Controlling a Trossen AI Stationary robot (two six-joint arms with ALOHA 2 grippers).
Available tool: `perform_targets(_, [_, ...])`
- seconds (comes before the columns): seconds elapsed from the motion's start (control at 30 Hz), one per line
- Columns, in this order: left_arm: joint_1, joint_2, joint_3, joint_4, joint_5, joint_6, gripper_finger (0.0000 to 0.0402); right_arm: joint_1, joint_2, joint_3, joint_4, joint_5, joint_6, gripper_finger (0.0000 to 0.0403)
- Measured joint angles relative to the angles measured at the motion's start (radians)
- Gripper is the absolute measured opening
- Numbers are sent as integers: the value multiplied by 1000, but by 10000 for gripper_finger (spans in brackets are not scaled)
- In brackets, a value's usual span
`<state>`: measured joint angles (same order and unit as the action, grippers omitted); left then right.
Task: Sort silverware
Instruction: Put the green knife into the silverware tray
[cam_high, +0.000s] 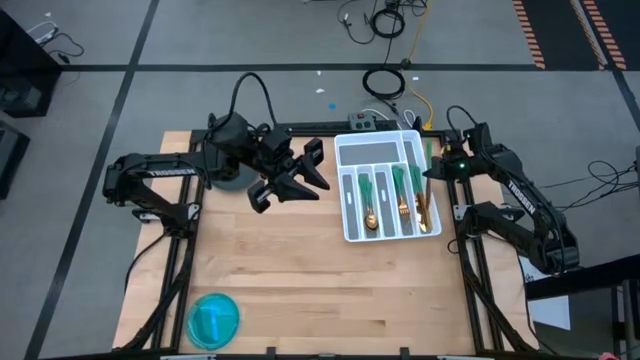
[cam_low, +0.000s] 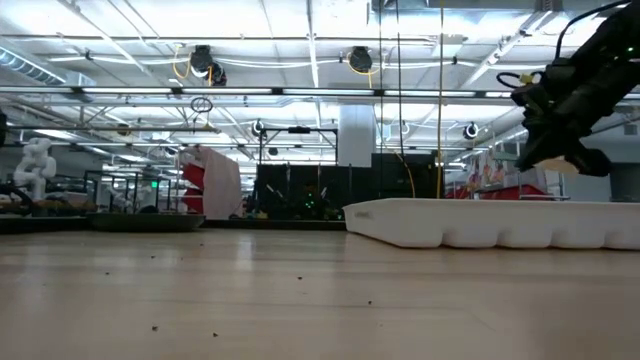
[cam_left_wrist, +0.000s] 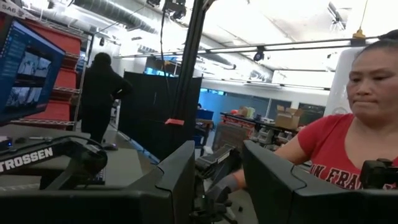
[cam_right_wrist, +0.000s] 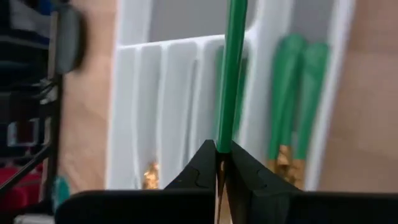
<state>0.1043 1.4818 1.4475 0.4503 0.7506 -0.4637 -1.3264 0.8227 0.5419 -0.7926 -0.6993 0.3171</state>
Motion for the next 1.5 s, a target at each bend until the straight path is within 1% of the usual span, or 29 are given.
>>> perform_targets(0.1, [0,0,0,0,0,0,138,4,0,0,-30,52,11,0])
perform_targets(0.27, [0,0,0,-4,-2,1,138,56,4,0,-82,147,25,0])
perform_targets(0.43, [1,0,0,-10,-35,1,138,141,10,0,-91,292,74,0])
perform_targets(0.5, [4,0,0,-14,-39,1,138,178,10,0,-81,326,92,0])
perform_targets(0.6, [9,0,0,-17,-42,1,138,240,11,0,-56,349,125,0])
perform_targets(0.73, [15,0,0,-21,-45,0,138,313,25,0,-39,425,177,0])
perform_targets(1.0, [16,0,0,-20,-45,-1,138,397,131,1,36,488,237,0])
perform_targets(1.17, [16,1,0,-28,-44,-1,138,420,193,1,95,491,256,0])
perform_targets(1.5, [20,1,0,-53,-43,3,138,447,306,2,112,512,270,0])
